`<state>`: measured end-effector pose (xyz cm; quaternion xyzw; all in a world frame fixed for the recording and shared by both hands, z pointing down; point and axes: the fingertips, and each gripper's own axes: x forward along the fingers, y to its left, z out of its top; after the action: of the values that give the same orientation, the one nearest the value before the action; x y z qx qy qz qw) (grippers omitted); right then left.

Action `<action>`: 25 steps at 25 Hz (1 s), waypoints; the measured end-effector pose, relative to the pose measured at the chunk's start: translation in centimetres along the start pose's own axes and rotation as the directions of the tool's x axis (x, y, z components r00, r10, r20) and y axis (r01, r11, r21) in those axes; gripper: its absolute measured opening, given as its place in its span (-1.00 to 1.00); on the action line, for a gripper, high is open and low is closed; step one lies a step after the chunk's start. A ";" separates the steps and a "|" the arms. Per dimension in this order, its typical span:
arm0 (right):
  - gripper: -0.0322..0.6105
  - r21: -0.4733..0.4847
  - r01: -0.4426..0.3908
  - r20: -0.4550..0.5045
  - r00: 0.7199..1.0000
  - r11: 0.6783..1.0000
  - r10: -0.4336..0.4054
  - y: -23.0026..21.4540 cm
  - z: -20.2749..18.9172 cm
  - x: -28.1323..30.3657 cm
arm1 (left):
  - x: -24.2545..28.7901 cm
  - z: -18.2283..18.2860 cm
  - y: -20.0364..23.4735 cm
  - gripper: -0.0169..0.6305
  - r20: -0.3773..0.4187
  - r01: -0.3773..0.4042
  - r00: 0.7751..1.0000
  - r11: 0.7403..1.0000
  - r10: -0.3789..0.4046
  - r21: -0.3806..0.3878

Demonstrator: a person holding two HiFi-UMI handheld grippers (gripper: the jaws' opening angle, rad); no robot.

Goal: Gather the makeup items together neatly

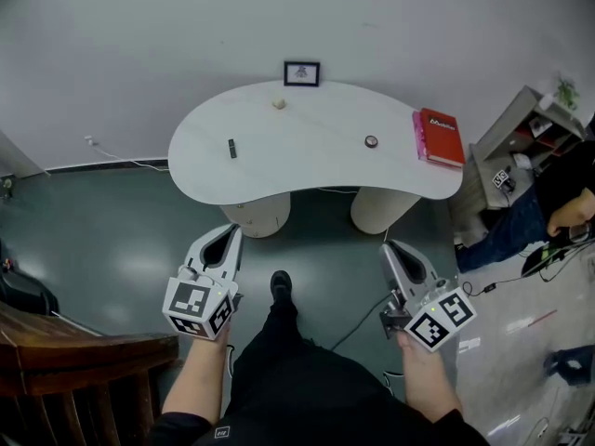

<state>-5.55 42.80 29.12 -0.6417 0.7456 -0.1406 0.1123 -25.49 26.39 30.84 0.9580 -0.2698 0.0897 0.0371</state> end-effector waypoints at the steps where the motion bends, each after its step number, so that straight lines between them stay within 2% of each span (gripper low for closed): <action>1: -0.79 0.004 0.003 -0.006 1.000 1.000 -0.003 -0.8 0.1 1.0 | 1.1 0.0 0.7 -0.91 -0.003 -0.004 1.000 1.000 0.004 -0.003; 7: -0.79 0.012 0.003 -0.030 1.000 1.000 -0.003 -4.8 1.4 7.9 | 7.9 0.9 5.3 -0.91 -0.008 -0.009 1.000 1.000 0.009 0.006; 13: -0.79 0.021 0.045 -0.025 0.999 0.999 -0.044 -10.2 4.2 15.4 | 16.1 2.4 10.5 -0.91 -0.031 0.010 0.999 1.000 -0.010 0.015; 19: -0.79 0.015 0.008 -0.004 1.000 1.000 -0.008 -13.0 6.7 23.1 | 22.2 3.7 14.0 -0.91 -0.039 0.027 0.999 1.000 -0.026 0.016; 25: -0.79 0.034 -0.060 -0.055 0.997 0.998 0.062 -17.0 6.8 27.6 | 26.7 3.0 15.2 -0.91 -0.063 -0.019 0.998 1.000 0.019 0.000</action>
<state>8.39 12.72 29.14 -0.6126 0.7652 -0.1672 0.1062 -10.64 -0.53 33.40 0.9520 -0.2777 0.1202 0.0449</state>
